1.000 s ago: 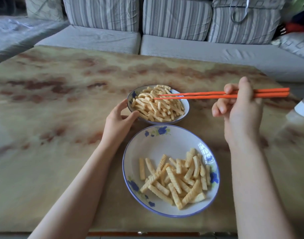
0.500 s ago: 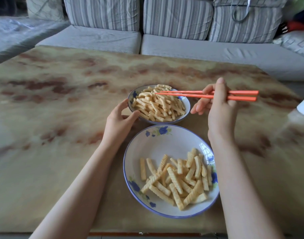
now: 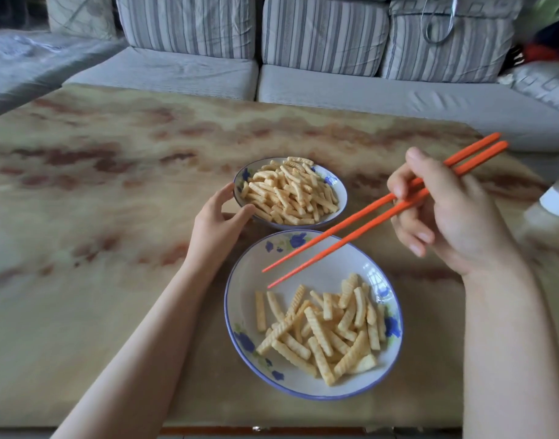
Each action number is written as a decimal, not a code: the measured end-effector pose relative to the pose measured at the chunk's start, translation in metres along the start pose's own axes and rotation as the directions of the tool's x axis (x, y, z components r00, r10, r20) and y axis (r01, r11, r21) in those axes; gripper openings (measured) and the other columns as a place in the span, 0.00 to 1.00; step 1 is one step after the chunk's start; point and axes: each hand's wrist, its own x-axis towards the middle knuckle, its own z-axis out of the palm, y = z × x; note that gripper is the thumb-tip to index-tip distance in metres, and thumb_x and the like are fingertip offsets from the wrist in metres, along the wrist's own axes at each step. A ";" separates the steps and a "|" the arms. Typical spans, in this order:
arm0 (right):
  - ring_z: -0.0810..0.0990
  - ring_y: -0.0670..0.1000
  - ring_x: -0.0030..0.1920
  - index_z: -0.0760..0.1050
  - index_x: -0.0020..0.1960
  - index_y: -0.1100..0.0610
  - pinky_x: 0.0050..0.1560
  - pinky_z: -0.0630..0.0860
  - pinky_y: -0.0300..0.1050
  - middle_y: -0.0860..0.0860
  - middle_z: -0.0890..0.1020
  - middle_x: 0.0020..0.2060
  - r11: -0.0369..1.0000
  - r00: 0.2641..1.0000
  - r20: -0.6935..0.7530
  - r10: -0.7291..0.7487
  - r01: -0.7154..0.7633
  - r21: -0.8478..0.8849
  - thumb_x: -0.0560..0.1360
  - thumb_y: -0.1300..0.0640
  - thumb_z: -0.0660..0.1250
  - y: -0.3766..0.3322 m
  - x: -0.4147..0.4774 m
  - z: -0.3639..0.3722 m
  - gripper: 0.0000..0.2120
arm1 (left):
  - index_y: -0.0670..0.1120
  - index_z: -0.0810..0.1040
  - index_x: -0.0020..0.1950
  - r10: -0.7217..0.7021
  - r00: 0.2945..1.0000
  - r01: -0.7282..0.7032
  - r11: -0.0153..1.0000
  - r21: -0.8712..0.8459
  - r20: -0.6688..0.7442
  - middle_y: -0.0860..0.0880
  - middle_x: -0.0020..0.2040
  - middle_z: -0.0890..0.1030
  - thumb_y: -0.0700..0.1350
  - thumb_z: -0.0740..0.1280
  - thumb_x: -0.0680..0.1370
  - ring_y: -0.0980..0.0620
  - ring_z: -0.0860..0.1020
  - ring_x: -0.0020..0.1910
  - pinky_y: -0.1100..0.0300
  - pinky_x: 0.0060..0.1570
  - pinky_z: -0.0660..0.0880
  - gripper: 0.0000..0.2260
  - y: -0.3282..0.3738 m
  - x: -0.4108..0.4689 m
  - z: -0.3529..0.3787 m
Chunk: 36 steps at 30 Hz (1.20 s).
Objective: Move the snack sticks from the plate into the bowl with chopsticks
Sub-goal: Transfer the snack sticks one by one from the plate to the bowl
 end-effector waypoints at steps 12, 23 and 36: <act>0.58 0.49 0.14 0.71 0.30 0.57 0.19 0.61 0.36 0.55 0.62 0.17 0.993 0.985 0.132 0.107 -0.099 -0.064 0.82 0.53 0.54 0.007 0.004 0.021 0.23 | 0.50 0.73 0.71 0.025 1.000 -0.025 1.000 0.002 -0.007 0.56 0.58 0.80 0.44 0.69 0.78 0.67 0.81 0.38 0.76 0.37 0.74 0.22 0.001 -0.001 0.001; 0.60 0.45 0.15 0.64 0.32 0.58 0.19 0.61 0.33 0.47 0.69 0.25 0.966 0.989 -0.144 -0.017 0.053 0.251 0.83 0.56 0.52 0.012 0.012 0.018 0.21 | 0.52 0.73 0.71 -0.004 1.000 0.004 1.000 0.002 0.011 0.52 0.59 0.83 0.46 0.70 0.77 0.53 0.84 0.47 0.52 0.57 0.79 0.22 -0.002 0.001 0.000; 0.72 0.51 0.18 0.69 0.34 0.58 0.25 0.63 0.42 0.50 0.70 0.17 0.985 0.816 -0.575 -0.055 0.140 0.104 0.83 0.53 0.52 0.036 0.029 0.035 0.21 | 0.53 0.74 0.70 -0.026 1.000 0.026 1.000 -0.016 0.003 0.49 0.50 0.85 0.45 0.69 0.77 0.53 0.84 0.43 0.59 0.48 0.81 0.21 0.001 -0.002 0.000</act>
